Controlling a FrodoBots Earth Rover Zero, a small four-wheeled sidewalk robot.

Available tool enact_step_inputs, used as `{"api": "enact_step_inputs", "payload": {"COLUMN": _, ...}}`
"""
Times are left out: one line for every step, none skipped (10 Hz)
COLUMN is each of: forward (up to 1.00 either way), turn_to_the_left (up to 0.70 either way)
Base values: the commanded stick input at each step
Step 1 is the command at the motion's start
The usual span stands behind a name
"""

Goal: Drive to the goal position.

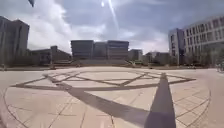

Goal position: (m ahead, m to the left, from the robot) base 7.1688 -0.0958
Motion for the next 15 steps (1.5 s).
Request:
{"api": "enact_step_inputs", "payload": {"forward": 0.70, "turn_to_the_left": 0.00}}
{"api": "enact_step_inputs", "payload": {"forward": 0.70, "turn_to_the_left": 0.00}}
{"api": "enact_step_inputs", "payload": {"forward": 0.70, "turn_to_the_left": 0.00}}
{"api": "enact_step_inputs", "payload": {"forward": 0.70, "turn_to_the_left": 0.00}}
{"api": "enact_step_inputs", "payload": {"forward": 0.70, "turn_to_the_left": 0.00}}
{"api": "enact_step_inputs", "payload": {"forward": 0.70, "turn_to_the_left": 0.00}}
{"api": "enact_step_inputs", "payload": {"forward": 0.70, "turn_to_the_left": 0.00}}
{"api": "enact_step_inputs", "payload": {"forward": 0.70, "turn_to_the_left": 0.00}}
{"api": "enact_step_inputs", "payload": {"forward": 0.70, "turn_to_the_left": 0.00}}
{"api": "enact_step_inputs", "payload": {"forward": 0.70, "turn_to_the_left": 0.00}}
{"api": "enact_step_inputs", "payload": {"forward": 0.70, "turn_to_the_left": 0.00}}
{"api": "enact_step_inputs", "payload": {"forward": 0.70, "turn_to_the_left": 0.00}}
{"api": "enact_step_inputs", "payload": {"forward": 0.70, "turn_to_the_left": 0.00}}
{"api": "enact_step_inputs", "payload": {"forward": 0.70, "turn_to_the_left": 0.00}}
{"api": "enact_step_inputs", "payload": {"forward": 0.70, "turn_to_the_left": 0.00}}
